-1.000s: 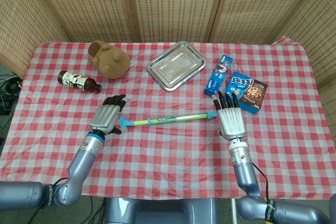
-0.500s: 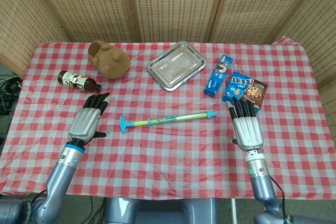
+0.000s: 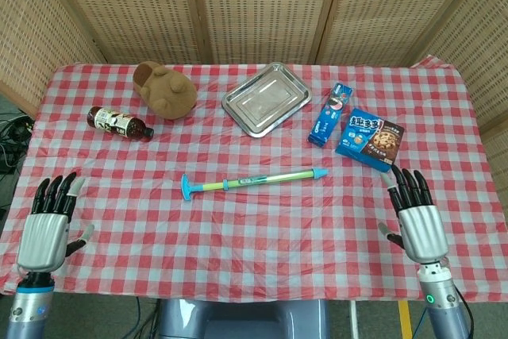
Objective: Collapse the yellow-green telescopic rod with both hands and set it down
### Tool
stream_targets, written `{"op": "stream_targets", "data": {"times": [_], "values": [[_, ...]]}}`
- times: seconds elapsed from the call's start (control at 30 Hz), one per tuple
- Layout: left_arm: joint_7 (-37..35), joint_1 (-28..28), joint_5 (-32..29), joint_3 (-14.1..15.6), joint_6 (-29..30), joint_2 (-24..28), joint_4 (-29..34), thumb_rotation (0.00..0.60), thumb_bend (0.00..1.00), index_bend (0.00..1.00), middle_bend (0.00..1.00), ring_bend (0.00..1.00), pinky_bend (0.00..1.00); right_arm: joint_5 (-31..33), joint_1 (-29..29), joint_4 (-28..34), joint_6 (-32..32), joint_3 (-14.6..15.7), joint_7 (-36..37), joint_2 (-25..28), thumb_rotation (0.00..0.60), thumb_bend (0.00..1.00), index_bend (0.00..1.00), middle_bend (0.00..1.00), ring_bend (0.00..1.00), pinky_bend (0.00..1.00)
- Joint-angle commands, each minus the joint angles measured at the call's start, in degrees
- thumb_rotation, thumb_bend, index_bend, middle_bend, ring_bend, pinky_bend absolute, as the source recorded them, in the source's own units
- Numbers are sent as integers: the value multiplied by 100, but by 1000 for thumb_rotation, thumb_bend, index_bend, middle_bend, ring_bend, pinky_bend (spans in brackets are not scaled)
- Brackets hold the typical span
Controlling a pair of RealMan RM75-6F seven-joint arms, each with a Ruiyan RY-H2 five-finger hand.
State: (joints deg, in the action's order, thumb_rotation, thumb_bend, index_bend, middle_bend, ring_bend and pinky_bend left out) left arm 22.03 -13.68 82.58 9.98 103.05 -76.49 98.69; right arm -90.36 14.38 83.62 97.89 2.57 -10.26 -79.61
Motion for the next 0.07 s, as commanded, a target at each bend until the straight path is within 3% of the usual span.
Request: {"op": "stream_targets", "data": {"times": [0.03, 0.07], "values": [[35, 226, 114, 85, 93, 15, -115, 600, 189, 0, 0, 0, 0, -161, -165, -218, 124, 67, 57, -38, 600, 146, 1, 0, 0, 0], [18, 269, 131, 73, 89, 32, -142, 600, 188, 0, 0, 0, 0, -196, -183, -238, 126, 64, 47, -37, 600, 145, 0, 0, 0, 0]]}}
